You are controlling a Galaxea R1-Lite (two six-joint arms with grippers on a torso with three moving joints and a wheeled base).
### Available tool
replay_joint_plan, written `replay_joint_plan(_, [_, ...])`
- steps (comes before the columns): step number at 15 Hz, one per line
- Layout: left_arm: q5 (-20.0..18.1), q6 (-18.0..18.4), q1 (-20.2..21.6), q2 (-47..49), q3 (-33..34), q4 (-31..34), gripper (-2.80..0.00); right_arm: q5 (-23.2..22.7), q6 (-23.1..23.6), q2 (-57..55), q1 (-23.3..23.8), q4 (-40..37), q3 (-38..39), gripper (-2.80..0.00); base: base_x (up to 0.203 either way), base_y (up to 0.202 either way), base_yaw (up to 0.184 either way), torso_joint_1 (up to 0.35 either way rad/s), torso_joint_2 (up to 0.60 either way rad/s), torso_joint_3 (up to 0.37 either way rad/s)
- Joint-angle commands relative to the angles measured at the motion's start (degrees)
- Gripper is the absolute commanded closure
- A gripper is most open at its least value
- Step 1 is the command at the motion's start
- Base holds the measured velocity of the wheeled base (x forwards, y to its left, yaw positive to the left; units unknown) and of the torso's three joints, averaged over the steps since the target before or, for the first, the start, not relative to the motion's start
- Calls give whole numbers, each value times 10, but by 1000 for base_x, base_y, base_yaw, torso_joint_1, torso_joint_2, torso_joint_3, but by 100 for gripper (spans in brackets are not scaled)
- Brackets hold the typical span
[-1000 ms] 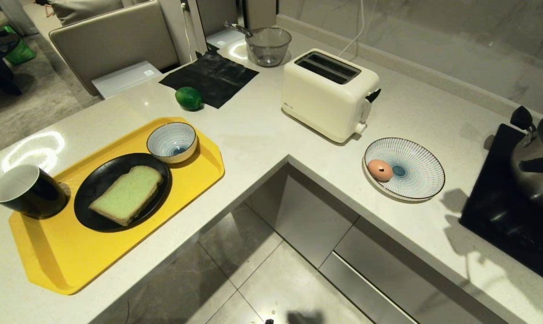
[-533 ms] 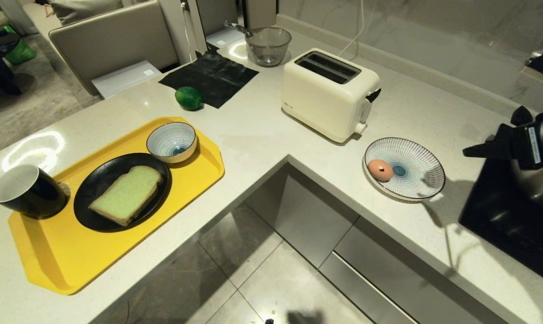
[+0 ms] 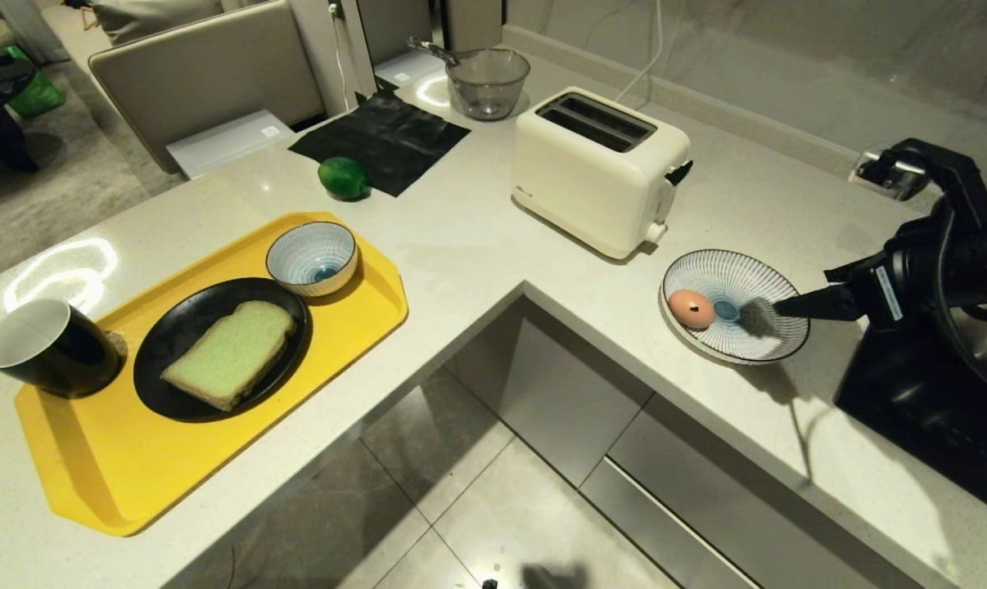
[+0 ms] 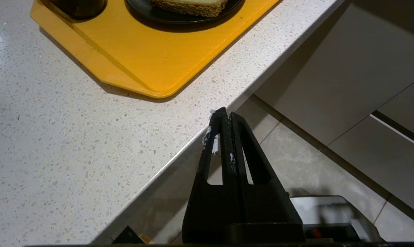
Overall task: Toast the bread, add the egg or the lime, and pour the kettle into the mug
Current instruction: Pick up the egg
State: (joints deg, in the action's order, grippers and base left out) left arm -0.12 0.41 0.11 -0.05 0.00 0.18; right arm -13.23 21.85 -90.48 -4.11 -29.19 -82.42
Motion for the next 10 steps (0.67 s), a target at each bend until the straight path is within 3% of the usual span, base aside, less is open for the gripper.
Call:
replay_joint_plan(1, [0,0,0,0,0,0,0,-6,39,-24,0,21,-1,-280,0,0,0,0,0,0])
replay_joint_plan(5, [0,0,0,0,0,0,0,-6,111,-55,0,64,-3,-280,0,0,0,0,0,0])
replay_joint_plan(10, [0,0,0,0,0,0,0,-3,120,-95,-3,90,-14,-280,0,0,0,0,0,0])
